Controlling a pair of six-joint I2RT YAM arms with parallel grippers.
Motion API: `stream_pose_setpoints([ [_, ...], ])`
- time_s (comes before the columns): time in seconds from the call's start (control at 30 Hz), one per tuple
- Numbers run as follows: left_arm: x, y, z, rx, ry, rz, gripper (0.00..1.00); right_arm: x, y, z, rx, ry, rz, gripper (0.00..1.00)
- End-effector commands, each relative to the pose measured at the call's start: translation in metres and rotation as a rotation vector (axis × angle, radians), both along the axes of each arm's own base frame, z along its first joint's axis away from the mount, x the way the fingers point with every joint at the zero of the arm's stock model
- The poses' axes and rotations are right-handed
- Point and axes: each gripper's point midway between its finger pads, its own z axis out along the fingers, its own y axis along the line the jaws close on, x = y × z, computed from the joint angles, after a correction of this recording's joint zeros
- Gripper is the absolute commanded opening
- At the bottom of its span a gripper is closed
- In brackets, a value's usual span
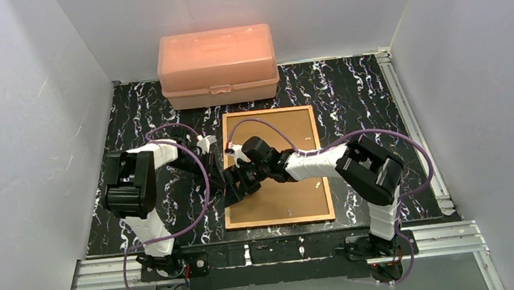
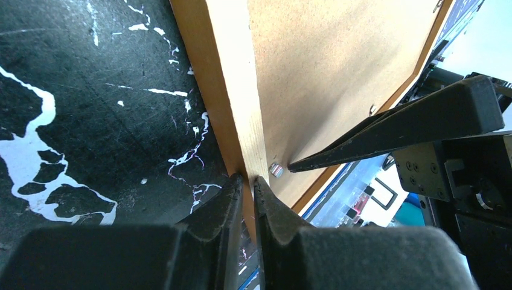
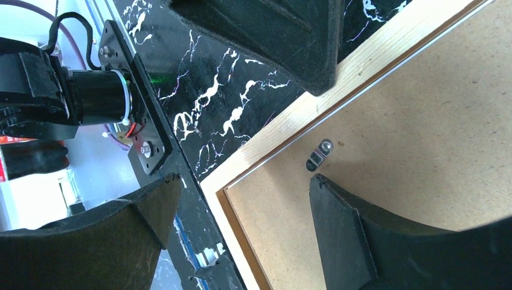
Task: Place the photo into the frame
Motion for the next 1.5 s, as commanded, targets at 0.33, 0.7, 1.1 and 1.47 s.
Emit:
stream_pose_setpoints([
  [0.33,-0.004,0.001,-0.004,0.013,0.02,-0.013,0.08,0.001,0.016,0.006,0.055,-0.007,0.03,0.85],
  [0.7,-0.005,0.0,-0.005,0.01,0.028,-0.013,0.07,0.007,0.029,0.015,0.096,-0.019,0.045,0.84],
  [1.1,-0.005,0.001,-0.002,0.013,0.024,-0.013,0.07,0.016,0.0,0.049,0.137,-0.048,0.008,0.84],
  [1.47,-0.004,0.001,-0.001,0.012,0.023,-0.013,0.06,0.01,-0.004,0.015,0.095,0.012,0.017,0.83],
])
